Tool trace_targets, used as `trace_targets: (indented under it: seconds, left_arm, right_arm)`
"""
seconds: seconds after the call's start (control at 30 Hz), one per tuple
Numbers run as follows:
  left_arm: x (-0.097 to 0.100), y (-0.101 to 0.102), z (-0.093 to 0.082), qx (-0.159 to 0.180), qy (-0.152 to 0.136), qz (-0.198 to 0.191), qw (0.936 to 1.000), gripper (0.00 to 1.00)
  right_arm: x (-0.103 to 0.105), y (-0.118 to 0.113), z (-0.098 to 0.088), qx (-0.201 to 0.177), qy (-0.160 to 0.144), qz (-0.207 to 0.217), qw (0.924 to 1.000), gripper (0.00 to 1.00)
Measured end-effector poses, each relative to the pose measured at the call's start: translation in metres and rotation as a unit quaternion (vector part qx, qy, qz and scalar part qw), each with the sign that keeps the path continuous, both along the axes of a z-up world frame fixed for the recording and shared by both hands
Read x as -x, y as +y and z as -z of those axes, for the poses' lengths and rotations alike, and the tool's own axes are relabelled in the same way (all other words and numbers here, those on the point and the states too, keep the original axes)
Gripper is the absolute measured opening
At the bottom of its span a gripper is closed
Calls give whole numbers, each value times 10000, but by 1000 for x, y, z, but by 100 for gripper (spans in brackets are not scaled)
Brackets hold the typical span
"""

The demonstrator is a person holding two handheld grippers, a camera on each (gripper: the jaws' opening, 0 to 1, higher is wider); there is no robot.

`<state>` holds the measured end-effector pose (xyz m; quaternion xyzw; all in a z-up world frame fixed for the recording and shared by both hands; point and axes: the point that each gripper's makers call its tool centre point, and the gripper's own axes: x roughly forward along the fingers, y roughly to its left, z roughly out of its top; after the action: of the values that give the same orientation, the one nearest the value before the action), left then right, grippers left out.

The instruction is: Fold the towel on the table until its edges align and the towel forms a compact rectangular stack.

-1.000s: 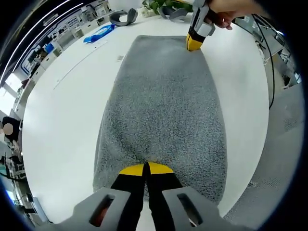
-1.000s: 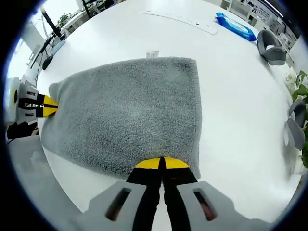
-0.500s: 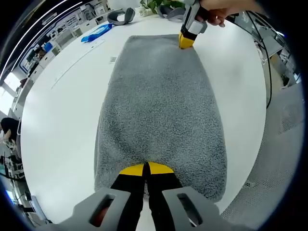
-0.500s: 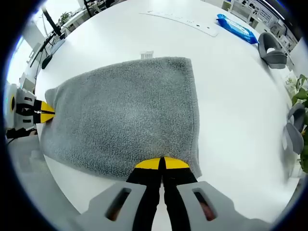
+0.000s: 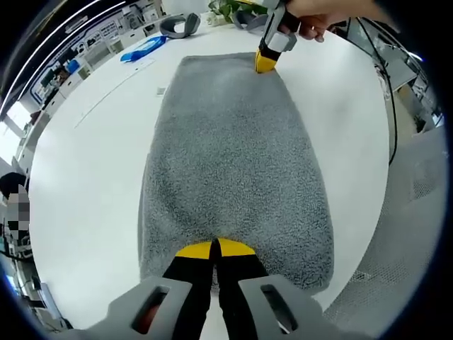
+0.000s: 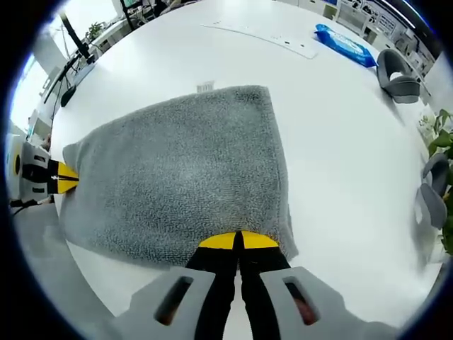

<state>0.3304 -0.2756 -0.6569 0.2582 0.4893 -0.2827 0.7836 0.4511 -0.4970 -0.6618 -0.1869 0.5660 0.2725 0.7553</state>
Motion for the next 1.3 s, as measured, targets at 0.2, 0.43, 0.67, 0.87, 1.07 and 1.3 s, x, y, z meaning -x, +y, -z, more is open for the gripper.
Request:
trace_targets:
  seconds: [0.2,0.43,0.67,0.87,1.07,1.3]
  left_arm:
    - [0,-1,0,7,2,1,10000,1]
    - [3,-5,0,32,20,-12,10000,1]
    - [6,-9,0,-8,-10,-21,10000,1]
    - [11,-13,0,179,92,-84,9998,1]
    - [16,-21,1,183,76,12,9998,1]
    - [23,-28,0,168,107,158,9997,1]
  right_arm:
    - [-3,0,0,-40,-6,-1,10000,0]
    - [-8,1,1,49,-67,-105,9999,0]
    - [-12,2,0,23,-56,-156,9999,0]
    - [-16,3,0,35,-90,-234,9997,0]
    - [-20,3,0,53,-145,-265,9995,0]
    - [-23,4,0,154,-212,-357,9990,0]
